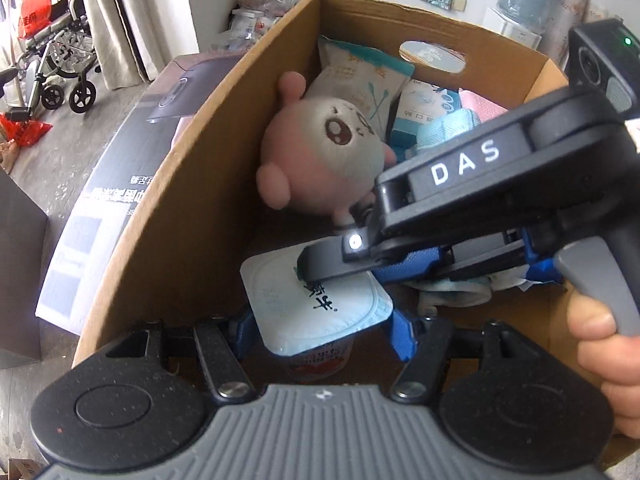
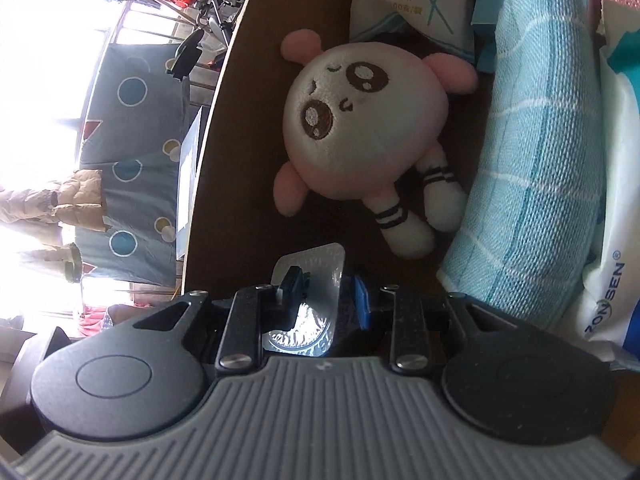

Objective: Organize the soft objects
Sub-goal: 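Lower the yogurt cup into the box and open the right tool, then move the right tool back to the pile over the green floral scrunchie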

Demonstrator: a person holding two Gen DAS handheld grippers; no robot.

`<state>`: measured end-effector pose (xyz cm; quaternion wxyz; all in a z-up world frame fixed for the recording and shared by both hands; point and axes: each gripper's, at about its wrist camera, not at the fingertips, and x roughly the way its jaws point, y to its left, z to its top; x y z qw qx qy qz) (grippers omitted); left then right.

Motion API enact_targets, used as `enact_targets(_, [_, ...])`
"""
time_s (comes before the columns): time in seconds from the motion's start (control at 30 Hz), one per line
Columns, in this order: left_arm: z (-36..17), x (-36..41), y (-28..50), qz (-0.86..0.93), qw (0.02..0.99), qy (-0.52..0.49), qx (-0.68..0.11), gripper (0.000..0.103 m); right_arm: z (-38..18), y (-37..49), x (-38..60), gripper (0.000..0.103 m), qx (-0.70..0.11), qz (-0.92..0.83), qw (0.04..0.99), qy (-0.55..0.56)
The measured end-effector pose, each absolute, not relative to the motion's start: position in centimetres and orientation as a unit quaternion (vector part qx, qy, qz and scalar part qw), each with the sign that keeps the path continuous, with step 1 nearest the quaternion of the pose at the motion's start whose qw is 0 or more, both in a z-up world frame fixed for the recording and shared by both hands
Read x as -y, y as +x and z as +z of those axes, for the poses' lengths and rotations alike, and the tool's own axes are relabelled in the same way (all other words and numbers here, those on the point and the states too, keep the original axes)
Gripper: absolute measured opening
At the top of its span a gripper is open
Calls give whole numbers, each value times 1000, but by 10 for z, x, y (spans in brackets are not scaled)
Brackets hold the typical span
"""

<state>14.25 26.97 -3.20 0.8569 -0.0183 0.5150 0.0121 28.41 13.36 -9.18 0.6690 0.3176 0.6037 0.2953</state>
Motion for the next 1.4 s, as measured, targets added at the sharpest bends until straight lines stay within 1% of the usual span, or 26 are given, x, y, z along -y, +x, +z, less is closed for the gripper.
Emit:
enact_targets(0.13, [-29,-272,140,11,855,-25,-518,66,-91,282,-133,27,-602,297,670,318])
enact_targets(0.4, [-17,-270,133,10,869,-18,-495,76,-82,284,-138,27,-583,305,687,309])
enact_targets(0.53, [-10,-268,128,14,876,3,-481,77,-75,283,-138,27,-575,305,698,299])
enact_targets(0.63, [-4,-269,124,16,885,6,-466,80,-67,281,-136,27,-561,302,710,299])
enact_targets(0.8, [12,-267,114,16,901,-5,-434,80,-41,268,-116,28,-522,305,734,308])
enact_targets(0.9, [25,-262,101,8,914,-16,-405,81,-17,247,-91,35,-480,306,760,315])
enact_targets(0.97, [34,-254,90,-6,922,-21,-386,82,-1,226,-70,45,-450,303,780,312])
enact_targets(1.03, [41,-243,79,-21,928,-24,-370,82,11,203,-49,48,-426,291,798,310])
enact_targets(1.23, [52,-198,54,-79,936,-39,-342,83,22,123,35,54,-378,228,839,319])
enact_targets(1.4, [46,-146,42,-135,934,-21,-331,84,18,67,99,56,-360,160,859,326])
